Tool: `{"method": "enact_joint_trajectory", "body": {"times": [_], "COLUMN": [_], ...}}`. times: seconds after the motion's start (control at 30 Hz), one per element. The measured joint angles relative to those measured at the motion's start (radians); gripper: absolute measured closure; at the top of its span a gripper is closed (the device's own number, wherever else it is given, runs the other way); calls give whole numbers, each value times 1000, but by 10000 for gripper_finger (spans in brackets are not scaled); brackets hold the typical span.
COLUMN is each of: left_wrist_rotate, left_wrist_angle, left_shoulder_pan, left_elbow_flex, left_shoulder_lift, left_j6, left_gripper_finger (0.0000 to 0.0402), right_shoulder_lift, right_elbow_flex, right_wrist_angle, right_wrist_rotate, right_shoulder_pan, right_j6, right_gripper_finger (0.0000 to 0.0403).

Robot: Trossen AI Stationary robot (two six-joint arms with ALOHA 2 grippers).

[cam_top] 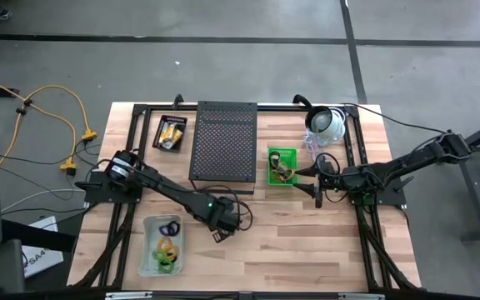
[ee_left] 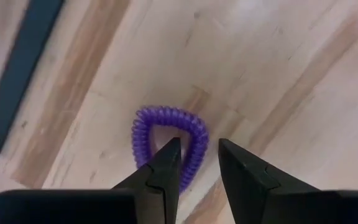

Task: Pick & Place Office Desk Supplies
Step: Put the purple spring keychain into the gray bin

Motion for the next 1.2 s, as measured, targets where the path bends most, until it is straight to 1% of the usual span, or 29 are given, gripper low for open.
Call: {"method": "enact_joint_trajectory", "body": {"times": [0.23,0.37,0.8,1.03,1.2], "left_wrist_rotate": [2,1,-4,-20,-22], "left_wrist_angle": [-1,-1,-7,-13,-30], "left_shoulder_pan": [-8,-7,-7,-7,-7], "left_elbow_flex": [1,1,1,-1,-1], "left_shoulder_lift": [5,5,5,0,-53], "left_j6": [4,14,22,21,58], "left_gripper_finger": [300,308,374,379,380], "right_shoulder_lift": [0,0,0,0,0], "right_elbow_flex": [0,0,0,0,0], "right_wrist_angle": [0,1,0,0,0], "right_wrist_rotate": [0,0,0,0,0], "right_shoulder_pan": [0,0,0,0,0], "right_j6": [0,0,0,0,0], "right_gripper_finger": [180,180,180,180,180]}}
